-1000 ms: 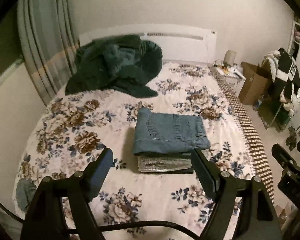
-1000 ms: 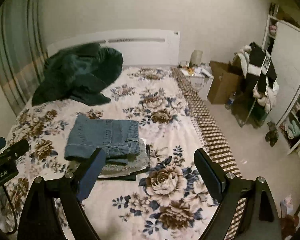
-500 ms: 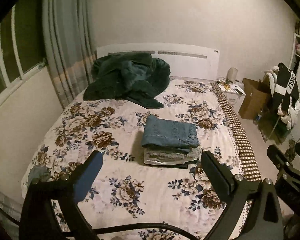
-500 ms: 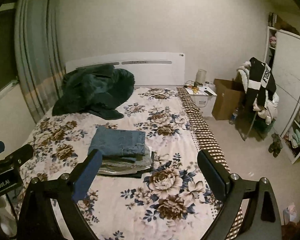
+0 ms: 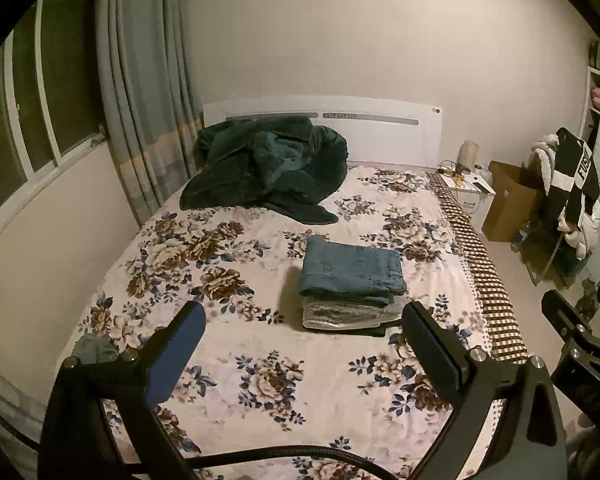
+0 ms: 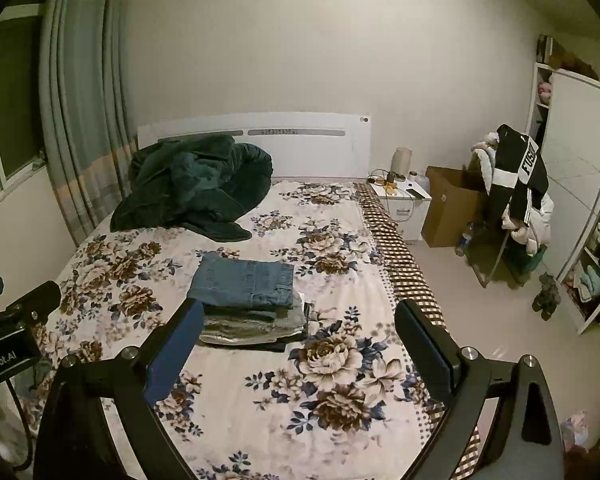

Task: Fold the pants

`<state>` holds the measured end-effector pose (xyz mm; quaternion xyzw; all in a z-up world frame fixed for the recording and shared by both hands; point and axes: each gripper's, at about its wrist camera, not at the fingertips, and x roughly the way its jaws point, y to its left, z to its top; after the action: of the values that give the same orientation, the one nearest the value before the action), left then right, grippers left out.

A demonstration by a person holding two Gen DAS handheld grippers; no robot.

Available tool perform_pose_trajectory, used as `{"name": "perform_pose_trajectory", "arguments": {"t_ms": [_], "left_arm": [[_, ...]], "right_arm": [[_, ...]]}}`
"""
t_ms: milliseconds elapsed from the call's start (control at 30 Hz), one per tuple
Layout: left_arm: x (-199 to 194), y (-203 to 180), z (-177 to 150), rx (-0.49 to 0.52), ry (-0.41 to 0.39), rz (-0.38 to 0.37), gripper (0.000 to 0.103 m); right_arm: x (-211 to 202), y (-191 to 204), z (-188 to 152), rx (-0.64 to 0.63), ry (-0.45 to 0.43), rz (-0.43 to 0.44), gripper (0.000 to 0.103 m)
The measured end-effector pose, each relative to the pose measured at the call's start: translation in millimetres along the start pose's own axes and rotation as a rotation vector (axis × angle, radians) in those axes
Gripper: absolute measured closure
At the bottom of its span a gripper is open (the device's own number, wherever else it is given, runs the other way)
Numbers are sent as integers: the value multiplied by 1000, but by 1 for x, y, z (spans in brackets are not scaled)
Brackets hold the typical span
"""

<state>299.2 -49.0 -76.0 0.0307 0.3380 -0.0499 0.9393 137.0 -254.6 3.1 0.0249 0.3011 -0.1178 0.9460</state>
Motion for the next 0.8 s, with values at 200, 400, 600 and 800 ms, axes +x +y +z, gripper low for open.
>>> {"name": "perform_pose_trajectory", "arguments": {"t_ms": [200,400,600,800], "left_arm": [[-5,2,-3,11,-4,-2,3],[-8,4,-6,4,-3,1,3],[-13,9,-7,-8,-1,-5,3],[-19,13,-8,-13,0,-1,3]], "right_arm": [[-8,6,-1,3,4,7,5],[-13,11,-3,-2,9,12,5],[-19,15,-5,-7,11,19,5],[-24,19,-4,-15,14,34,5]]}}
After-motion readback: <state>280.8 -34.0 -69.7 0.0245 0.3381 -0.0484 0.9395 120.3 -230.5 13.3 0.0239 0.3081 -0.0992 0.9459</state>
